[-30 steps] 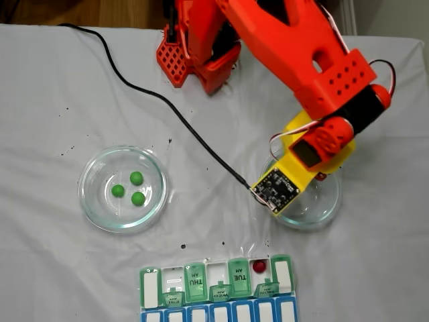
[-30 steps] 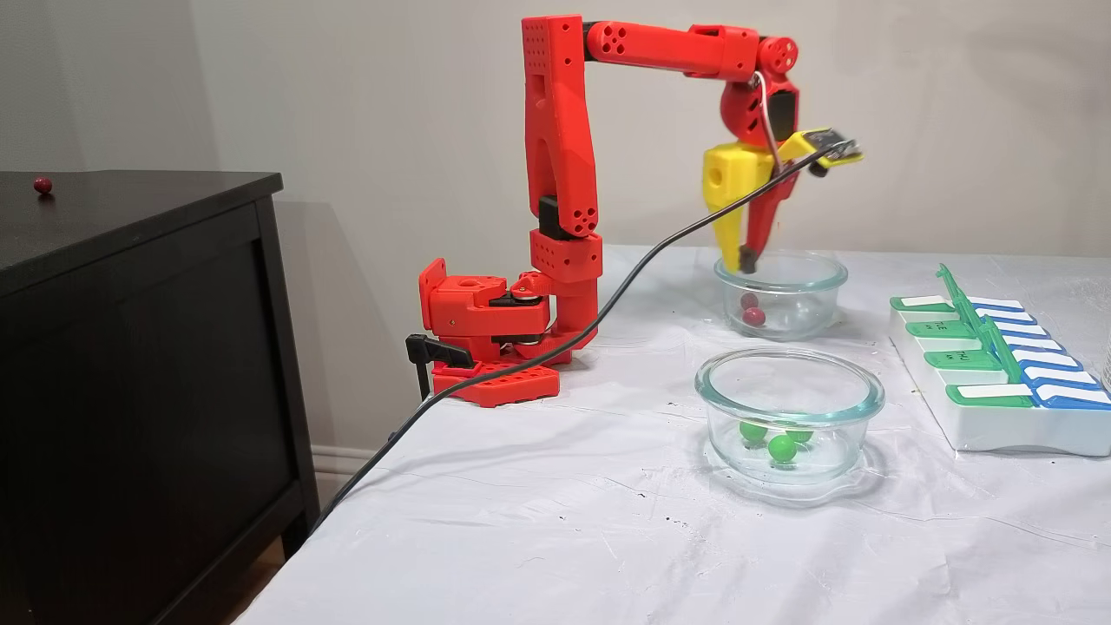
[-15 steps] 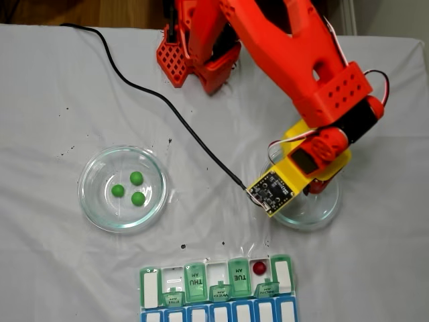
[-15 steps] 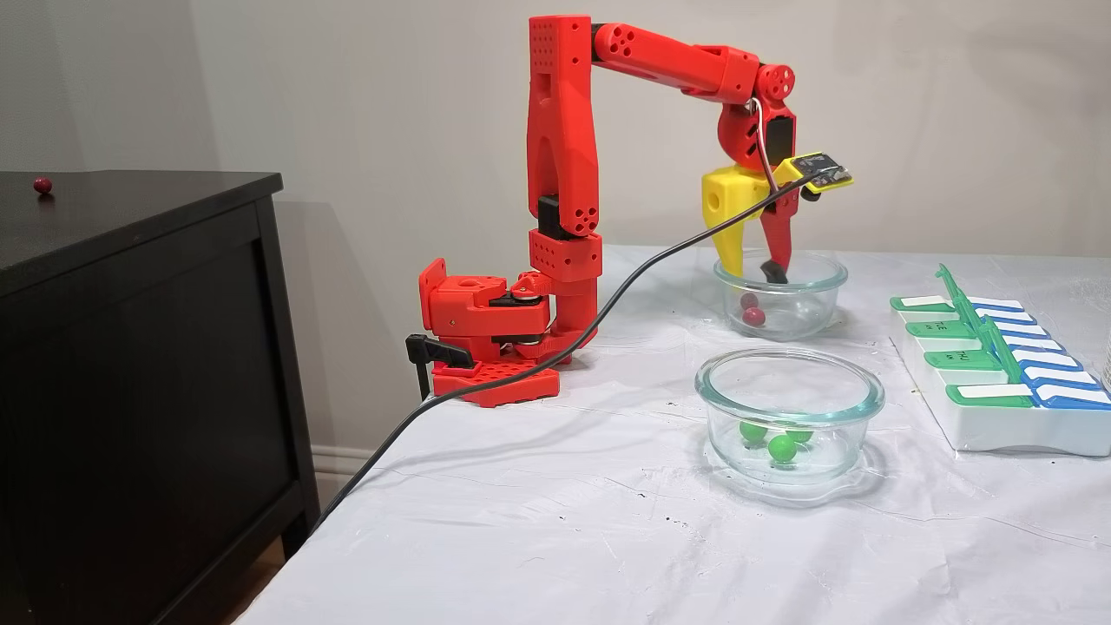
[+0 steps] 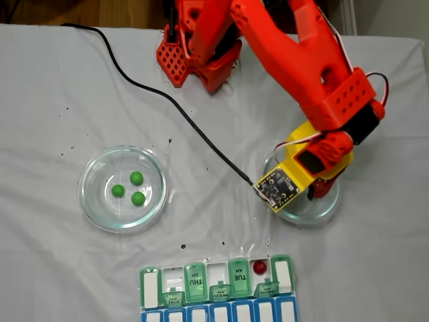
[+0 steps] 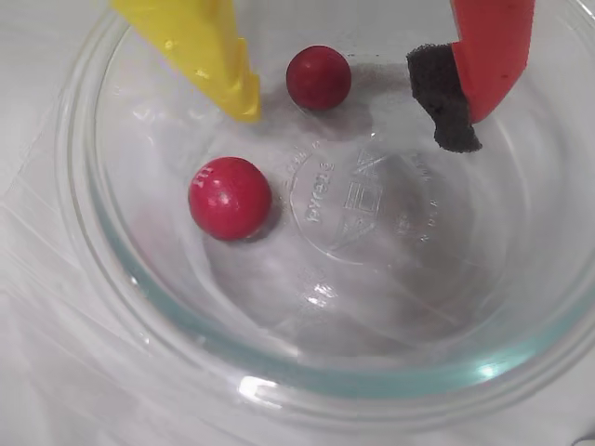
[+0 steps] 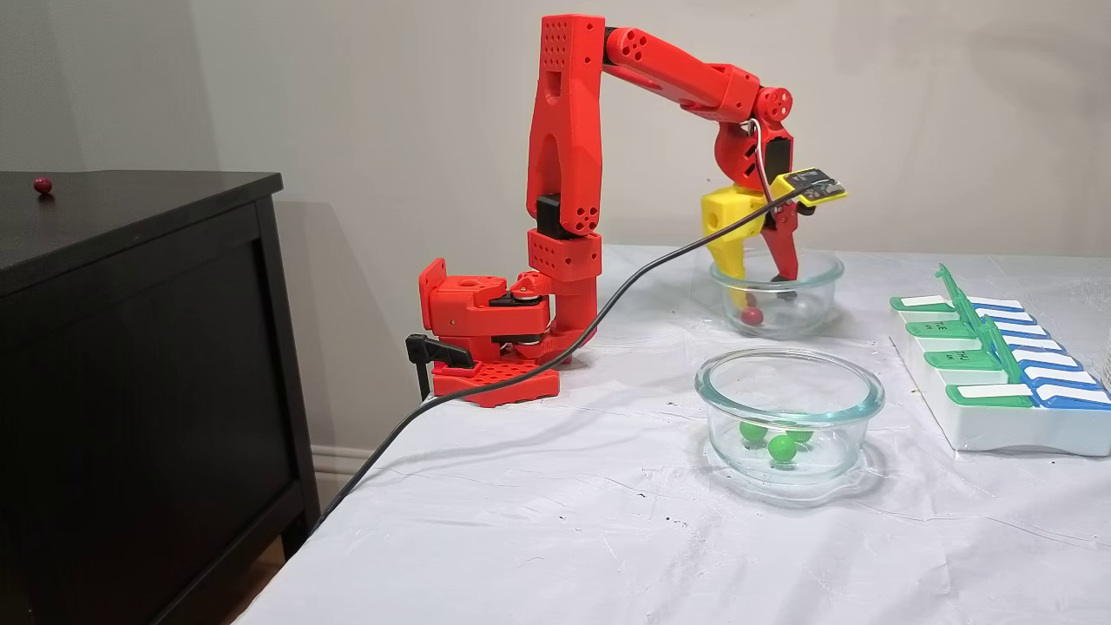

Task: Sort medicines into box.

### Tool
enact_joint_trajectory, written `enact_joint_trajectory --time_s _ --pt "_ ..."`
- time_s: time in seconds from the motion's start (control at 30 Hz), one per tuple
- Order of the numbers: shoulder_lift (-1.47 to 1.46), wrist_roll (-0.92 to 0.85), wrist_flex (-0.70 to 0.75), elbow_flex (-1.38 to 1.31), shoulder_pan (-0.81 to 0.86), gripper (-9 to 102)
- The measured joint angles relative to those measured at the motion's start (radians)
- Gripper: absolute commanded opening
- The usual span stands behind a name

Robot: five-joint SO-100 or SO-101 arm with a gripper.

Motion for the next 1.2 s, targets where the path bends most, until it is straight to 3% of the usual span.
enact_joint_trajectory --time_s 0.73,0.87,1.0,1.2 --pt "-0.054 0.058 -0.018 0.014 -0.075 24" --pt "-0.066 0.051 -0.035 0.011 -0.075 18" --pt "-0.066 0.038 -0.038 0.028 -0.075 4" --pt "-0.066 0.029 -0.038 0.032 -0.077 0"
